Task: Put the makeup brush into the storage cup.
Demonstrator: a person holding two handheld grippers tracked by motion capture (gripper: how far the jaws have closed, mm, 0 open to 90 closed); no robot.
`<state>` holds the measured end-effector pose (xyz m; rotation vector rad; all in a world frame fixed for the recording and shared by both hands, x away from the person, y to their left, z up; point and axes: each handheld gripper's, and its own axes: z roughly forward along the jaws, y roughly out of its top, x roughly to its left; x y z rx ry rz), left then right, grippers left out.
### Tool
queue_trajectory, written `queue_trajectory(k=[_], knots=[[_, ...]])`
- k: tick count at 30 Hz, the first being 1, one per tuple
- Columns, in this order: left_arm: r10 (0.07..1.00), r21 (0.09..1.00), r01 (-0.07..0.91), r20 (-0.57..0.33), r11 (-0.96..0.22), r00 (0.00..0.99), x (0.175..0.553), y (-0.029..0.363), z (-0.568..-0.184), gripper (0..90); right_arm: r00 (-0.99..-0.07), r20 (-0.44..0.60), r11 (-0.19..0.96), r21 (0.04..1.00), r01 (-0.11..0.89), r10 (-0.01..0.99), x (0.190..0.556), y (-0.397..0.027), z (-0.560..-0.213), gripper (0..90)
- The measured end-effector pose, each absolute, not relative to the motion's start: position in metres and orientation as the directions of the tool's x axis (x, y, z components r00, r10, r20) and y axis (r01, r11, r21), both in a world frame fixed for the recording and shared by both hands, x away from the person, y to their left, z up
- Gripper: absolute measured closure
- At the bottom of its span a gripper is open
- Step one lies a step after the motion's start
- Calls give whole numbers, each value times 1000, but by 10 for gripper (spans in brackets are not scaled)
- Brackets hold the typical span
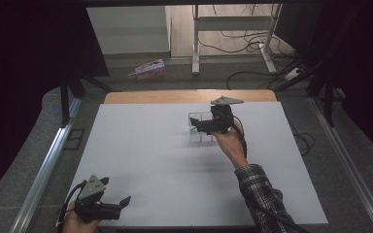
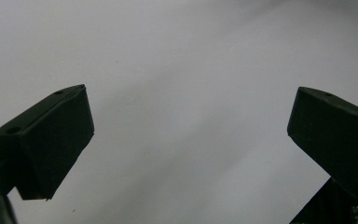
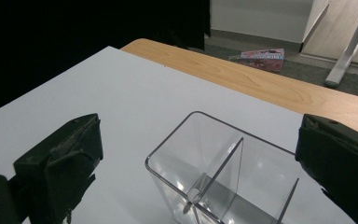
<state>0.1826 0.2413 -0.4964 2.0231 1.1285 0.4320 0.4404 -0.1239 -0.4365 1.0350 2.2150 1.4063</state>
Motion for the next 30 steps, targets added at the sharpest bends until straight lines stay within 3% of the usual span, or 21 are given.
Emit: queue_trajectory(k=[30], knots=[[833,763,568,-73,-307,548,182,242,-495,4,-713,75,311,865,395,697,429,-129,-427,17]])
